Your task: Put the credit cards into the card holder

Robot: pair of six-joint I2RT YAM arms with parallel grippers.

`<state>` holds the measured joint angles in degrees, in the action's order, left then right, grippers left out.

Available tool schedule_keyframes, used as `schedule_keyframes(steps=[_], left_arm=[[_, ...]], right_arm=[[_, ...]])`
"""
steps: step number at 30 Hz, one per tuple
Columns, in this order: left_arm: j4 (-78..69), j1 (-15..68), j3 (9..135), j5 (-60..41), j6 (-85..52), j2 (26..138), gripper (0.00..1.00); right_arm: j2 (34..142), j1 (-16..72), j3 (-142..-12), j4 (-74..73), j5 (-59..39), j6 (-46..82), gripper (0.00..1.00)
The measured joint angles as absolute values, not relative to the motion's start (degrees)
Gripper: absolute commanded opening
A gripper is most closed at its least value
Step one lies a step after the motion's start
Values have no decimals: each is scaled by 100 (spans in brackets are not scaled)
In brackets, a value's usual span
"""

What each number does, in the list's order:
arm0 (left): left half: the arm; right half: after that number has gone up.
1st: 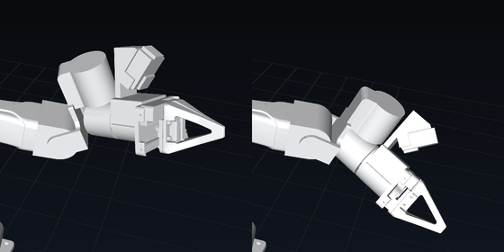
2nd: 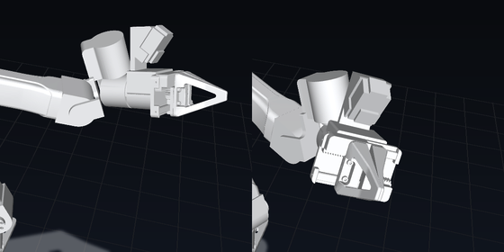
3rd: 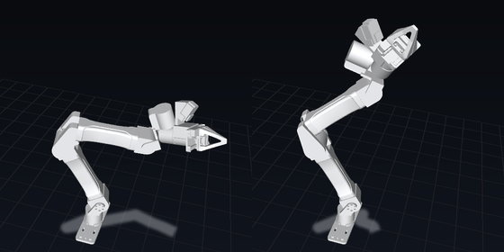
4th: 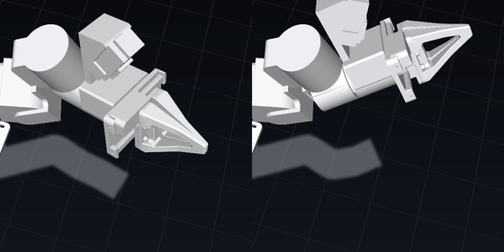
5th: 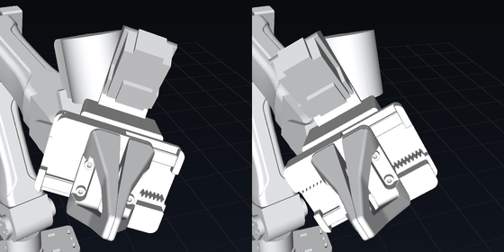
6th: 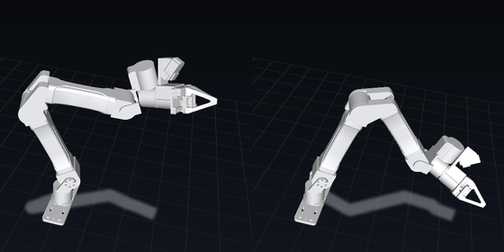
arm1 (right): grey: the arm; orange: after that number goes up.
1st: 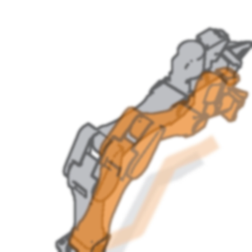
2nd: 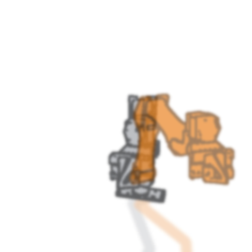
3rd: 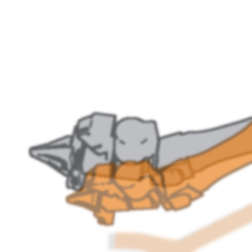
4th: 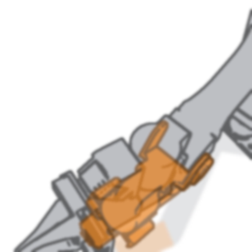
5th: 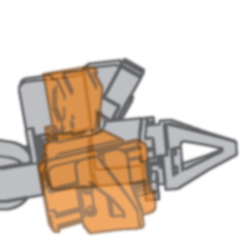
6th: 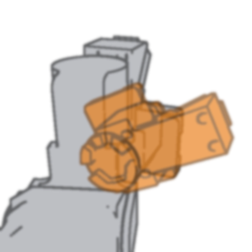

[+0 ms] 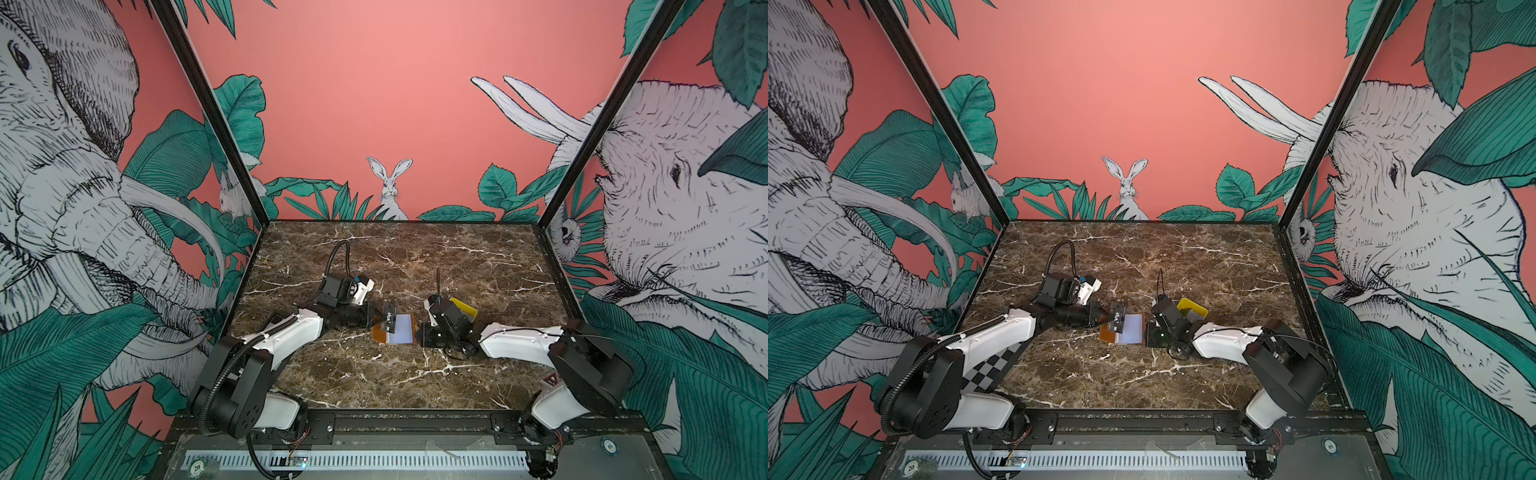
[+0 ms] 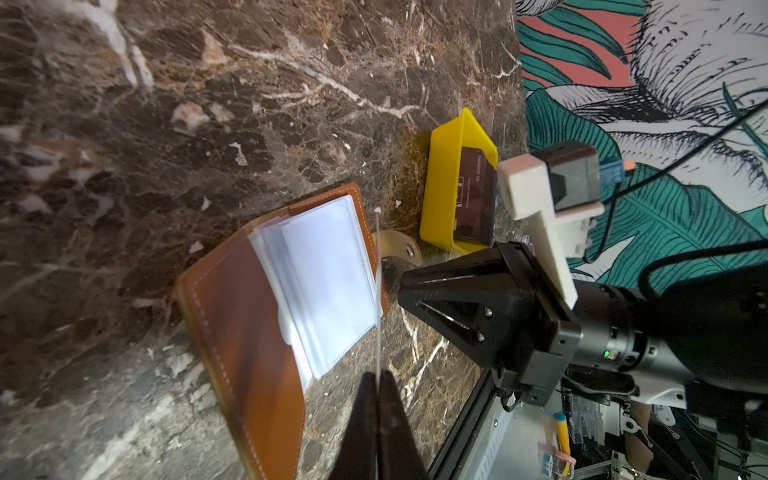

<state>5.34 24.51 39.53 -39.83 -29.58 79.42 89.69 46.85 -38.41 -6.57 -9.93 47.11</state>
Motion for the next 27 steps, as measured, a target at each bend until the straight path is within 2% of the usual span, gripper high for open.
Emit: schedule_keyframes(steps=[11, 27], left_arm=[[128, 2429, 3778, -4064, -3284, 8147, 2], [-600, 2504, 3682, -4268, -3861, 8364, 3]], right_arm=[[9168, 4689, -3879, -655, -998, 4735, 11], [9362, 4696, -4018, -666, -991, 4709, 9]])
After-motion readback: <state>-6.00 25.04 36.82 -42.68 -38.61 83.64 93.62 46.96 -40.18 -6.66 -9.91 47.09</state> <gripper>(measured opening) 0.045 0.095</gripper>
